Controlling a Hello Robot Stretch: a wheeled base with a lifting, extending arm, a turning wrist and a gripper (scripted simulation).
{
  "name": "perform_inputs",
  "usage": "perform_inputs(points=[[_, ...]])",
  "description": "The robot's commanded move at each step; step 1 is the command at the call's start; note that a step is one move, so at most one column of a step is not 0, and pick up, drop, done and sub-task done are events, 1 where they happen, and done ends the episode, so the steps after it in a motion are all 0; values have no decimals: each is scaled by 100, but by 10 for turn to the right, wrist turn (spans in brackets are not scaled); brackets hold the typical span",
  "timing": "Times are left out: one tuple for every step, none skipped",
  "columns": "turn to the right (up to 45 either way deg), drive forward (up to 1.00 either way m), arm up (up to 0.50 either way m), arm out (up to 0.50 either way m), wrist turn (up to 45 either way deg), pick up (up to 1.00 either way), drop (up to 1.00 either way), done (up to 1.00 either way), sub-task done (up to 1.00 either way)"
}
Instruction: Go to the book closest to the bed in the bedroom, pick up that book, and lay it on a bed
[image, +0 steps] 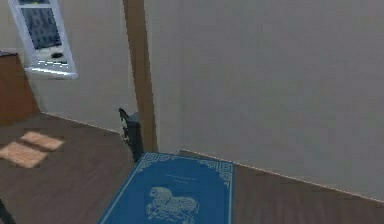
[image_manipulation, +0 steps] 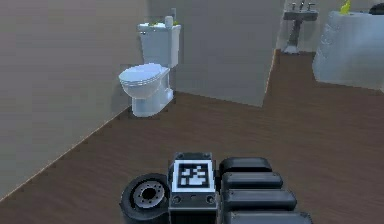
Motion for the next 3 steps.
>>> perform_inputs(points=[[0, 45, 0, 0, 0, 0, 0, 0, 0], [-360, 0, 0, 0, 0, 0, 0, 0, 0], [0, 20, 0, 0, 0, 0, 0, 0, 0]])
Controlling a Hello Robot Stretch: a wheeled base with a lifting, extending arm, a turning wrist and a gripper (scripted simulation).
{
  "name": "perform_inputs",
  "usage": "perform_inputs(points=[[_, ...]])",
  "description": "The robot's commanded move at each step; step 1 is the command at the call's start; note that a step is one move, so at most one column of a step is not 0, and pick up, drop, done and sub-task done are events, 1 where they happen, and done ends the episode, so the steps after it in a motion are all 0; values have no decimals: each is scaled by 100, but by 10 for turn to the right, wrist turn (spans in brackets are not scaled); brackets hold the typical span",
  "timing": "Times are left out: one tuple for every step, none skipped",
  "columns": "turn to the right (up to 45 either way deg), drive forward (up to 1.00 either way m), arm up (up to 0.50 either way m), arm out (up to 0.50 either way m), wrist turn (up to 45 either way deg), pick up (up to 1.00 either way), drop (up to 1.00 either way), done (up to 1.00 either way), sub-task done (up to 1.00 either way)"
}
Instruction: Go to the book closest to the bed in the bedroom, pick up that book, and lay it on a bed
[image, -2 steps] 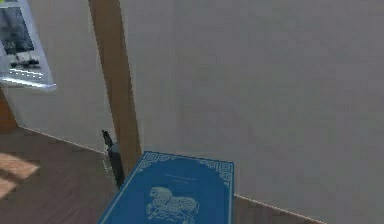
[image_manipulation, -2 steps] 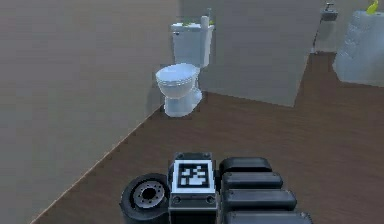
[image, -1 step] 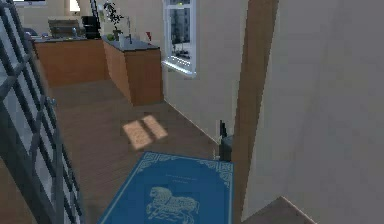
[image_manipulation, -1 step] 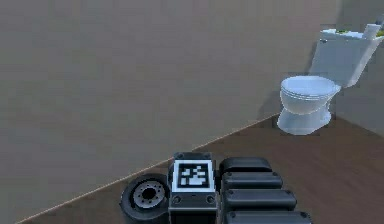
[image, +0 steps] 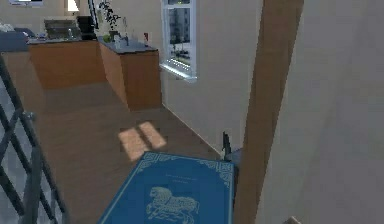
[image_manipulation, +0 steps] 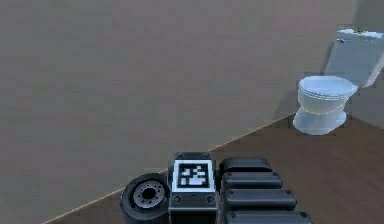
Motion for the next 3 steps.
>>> perform_inputs(points=[[-60, 0, 0, 0, 0, 0, 0, 0, 0], [0, 20, 0, 0, 0, 0, 0, 0, 0], [-60, 0, 0, 0, 0, 0, 0, 0, 0]])
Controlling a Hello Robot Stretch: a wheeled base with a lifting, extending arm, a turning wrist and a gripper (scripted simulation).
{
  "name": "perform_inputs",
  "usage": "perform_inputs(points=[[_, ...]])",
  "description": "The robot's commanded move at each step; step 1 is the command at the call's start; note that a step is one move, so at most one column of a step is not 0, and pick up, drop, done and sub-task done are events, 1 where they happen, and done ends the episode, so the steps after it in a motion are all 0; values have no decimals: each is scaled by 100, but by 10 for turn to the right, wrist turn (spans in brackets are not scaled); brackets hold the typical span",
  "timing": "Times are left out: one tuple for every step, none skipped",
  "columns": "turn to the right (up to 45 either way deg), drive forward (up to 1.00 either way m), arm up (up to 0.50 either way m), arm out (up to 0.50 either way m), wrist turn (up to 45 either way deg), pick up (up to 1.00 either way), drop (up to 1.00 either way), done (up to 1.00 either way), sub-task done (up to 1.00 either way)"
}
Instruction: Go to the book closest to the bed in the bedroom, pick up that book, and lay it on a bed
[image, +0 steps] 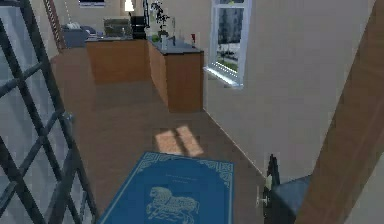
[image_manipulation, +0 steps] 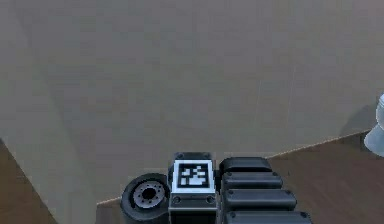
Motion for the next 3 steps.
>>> perform_inputs(points=[[0, 100, 0, 0, 0, 0, 0, 0, 0], [-390, 0, 0, 0, 0, 0, 0, 0, 0], [0, 100, 0, 0, 0, 0, 0, 0, 0]])
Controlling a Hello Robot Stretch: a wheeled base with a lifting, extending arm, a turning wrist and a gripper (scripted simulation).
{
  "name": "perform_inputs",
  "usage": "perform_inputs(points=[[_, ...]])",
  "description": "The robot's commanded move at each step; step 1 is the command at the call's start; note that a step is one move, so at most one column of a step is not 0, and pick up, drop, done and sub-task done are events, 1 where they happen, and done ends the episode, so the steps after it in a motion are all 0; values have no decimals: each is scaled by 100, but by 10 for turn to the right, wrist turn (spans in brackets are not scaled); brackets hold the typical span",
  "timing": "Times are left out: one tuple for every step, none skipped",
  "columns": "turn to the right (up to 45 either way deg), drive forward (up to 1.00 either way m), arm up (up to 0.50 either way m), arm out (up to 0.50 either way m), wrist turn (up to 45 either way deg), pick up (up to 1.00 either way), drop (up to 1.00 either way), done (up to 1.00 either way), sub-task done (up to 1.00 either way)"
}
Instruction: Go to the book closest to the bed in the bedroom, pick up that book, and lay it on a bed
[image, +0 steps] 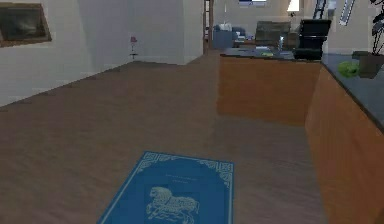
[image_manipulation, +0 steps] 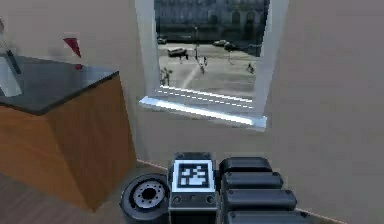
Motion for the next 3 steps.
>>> perform_inputs(points=[[0, 100, 0, 0, 0, 0, 0, 0, 0], [0, 100, 0, 0, 0, 0, 0, 0, 0], [0, 80, 0, 0, 0, 0, 0, 0, 0]])
